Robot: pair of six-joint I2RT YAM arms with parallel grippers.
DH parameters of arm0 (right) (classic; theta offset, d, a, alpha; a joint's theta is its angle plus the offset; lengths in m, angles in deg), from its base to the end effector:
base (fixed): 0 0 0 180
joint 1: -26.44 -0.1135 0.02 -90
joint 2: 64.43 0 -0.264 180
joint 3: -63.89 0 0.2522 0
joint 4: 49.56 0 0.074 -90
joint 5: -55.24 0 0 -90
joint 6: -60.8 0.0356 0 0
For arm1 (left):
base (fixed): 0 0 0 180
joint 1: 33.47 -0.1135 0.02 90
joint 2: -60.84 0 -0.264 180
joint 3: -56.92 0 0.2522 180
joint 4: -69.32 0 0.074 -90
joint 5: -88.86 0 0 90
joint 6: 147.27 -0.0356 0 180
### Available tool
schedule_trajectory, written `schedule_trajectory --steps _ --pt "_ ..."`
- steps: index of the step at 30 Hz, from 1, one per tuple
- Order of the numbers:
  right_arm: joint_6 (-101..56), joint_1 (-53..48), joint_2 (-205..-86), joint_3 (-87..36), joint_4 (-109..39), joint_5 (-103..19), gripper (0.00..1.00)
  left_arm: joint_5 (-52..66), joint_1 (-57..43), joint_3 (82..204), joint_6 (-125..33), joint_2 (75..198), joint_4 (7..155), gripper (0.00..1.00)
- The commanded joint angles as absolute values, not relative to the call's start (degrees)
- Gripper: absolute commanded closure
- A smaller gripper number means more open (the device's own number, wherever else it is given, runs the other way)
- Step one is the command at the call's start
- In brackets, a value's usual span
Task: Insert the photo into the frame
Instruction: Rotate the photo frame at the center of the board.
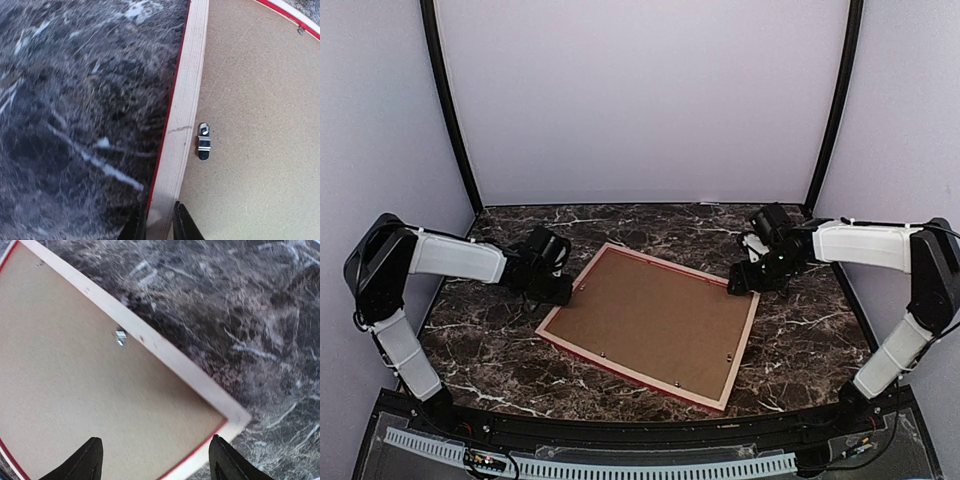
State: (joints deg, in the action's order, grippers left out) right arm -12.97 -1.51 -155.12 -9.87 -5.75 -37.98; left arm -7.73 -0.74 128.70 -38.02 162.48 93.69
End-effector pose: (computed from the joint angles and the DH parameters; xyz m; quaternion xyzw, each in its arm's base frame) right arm 0.2800 0.1508 0.2085 -0.1058 0.9614 0.1201 0.2237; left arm 0.3016 -0.1890 0.1578 0.0940 0.9456 -0.0852 0.2996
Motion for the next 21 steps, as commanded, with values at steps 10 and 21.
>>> schedule_trajectory --steps 10,21 --pt "-1.5 -0.9 -149.9 4.9 -9.7 -37.1 0.28 -4.4 8.9 108.3 -13.6 148.4 88.9 0.84" --pt "-6.4 2.1 -156.0 2.3 -11.2 -36.3 0.66 -7.5 12.4 107.2 -14.9 141.1 92.0 0.53"
